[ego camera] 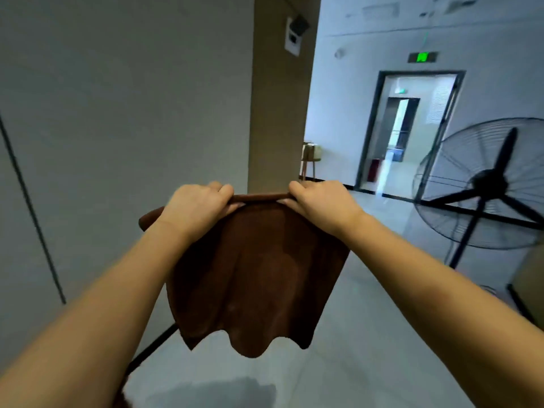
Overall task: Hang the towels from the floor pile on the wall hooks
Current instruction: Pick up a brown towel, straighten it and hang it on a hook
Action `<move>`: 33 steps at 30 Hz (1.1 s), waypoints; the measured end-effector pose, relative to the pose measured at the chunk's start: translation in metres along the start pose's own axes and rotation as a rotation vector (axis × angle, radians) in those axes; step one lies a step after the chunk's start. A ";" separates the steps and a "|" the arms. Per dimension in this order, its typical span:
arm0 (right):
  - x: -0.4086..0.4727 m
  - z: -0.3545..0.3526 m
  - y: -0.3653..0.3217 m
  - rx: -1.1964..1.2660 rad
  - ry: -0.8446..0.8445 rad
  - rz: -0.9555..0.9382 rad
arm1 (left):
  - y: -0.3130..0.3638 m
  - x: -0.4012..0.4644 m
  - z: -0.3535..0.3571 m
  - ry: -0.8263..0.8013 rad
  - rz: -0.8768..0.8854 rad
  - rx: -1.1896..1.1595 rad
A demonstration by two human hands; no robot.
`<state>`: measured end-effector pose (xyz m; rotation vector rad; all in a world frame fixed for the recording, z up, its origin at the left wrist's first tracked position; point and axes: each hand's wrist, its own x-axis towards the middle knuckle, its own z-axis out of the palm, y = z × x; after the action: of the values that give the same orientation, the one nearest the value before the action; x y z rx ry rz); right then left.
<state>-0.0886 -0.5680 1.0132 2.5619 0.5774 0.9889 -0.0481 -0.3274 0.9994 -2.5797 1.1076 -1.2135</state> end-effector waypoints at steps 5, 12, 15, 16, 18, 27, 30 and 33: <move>-0.150 -0.040 0.092 -0.134 -0.256 0.169 | 0.161 0.083 0.020 0.018 0.110 -0.180; -0.360 -0.132 0.205 -0.393 -0.432 0.487 | 0.398 0.183 -0.003 0.220 0.390 -0.455; -0.426 -0.181 0.235 -0.481 -0.486 0.620 | 0.481 0.221 -0.025 0.355 0.521 -0.527; -0.445 -0.193 0.242 -0.505 -0.501 0.662 | 0.504 0.231 -0.031 0.401 0.541 -0.551; -0.484 -0.220 0.254 -0.558 -0.547 0.746 | 0.555 0.249 -0.045 0.458 0.599 -0.599; -0.606 -0.257 0.309 -0.673 -0.721 0.973 | 0.732 0.320 -0.049 0.498 0.822 -0.762; -0.633 -0.255 0.342 -0.700 -0.773 1.045 | 0.782 0.355 -0.040 0.480 0.869 -0.781; -0.659 -0.250 0.387 -0.711 -0.779 1.132 | 0.828 0.395 -0.036 0.517 0.887 -0.784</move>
<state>-0.6107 -1.1790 0.9922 2.1647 -1.2870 0.2189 -0.3830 -1.1815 0.9804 -1.6015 2.8606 -1.3366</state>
